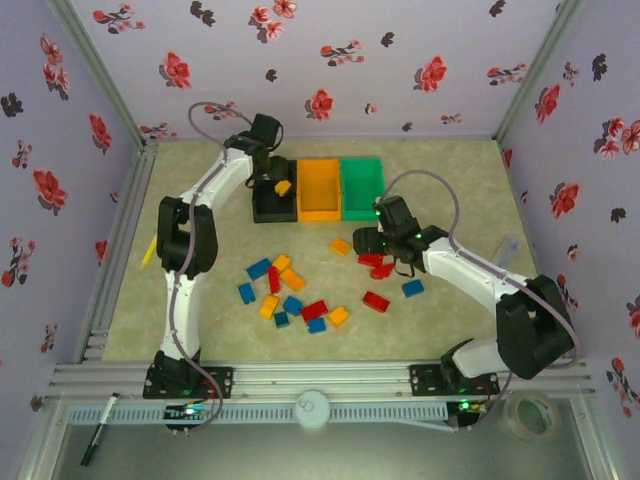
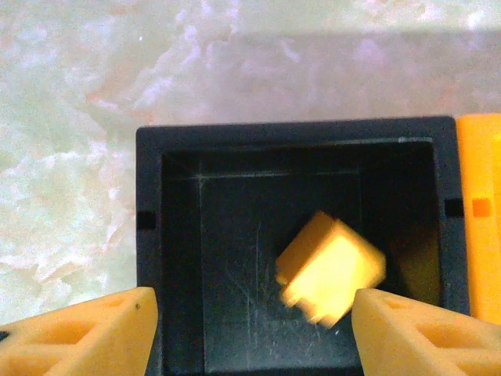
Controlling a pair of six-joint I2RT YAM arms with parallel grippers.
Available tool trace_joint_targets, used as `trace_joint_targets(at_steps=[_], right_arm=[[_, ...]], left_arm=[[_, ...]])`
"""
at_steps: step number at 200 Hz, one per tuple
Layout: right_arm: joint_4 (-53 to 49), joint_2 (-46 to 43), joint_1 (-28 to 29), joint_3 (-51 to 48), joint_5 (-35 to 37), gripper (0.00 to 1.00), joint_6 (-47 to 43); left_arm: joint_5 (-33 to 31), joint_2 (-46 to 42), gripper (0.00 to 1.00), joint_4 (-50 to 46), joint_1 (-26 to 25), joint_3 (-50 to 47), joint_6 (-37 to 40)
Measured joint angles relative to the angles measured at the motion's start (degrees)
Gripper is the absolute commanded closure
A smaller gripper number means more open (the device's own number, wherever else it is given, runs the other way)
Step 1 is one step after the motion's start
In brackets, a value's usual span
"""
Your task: Sort the legos into containers by color
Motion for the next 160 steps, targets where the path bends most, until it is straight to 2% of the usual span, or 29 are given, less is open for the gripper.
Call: trace_joint_targets(at_steps=[45, 94, 134, 160], right_arm=[[-0.4, 0.0, 0.0, 0.0, -0.1, 0.16, -0.9], [-2.3, 2.1, 0.0, 0.0, -0.3, 0.16, -1.3], [-3.8, 5.6, 0.0, 0.0, -1.1, 0.14, -0.7], [-4.7, 7.8, 0.0, 0.7, -1.6, 0.14, -0.8]], left_arm=[[0.4, -13.7, 0.30, 3.9, -0.7, -15.2, -0.8], [0.4, -29.3, 0.30, 7.9, -3.8, -29.2, -3.0], [0.4, -36.0, 0.29, 8.4, -4.9, -38.7, -5.9], [0.4, -37.1, 0.29, 8.1, -5.0, -41.0, -6.8]])
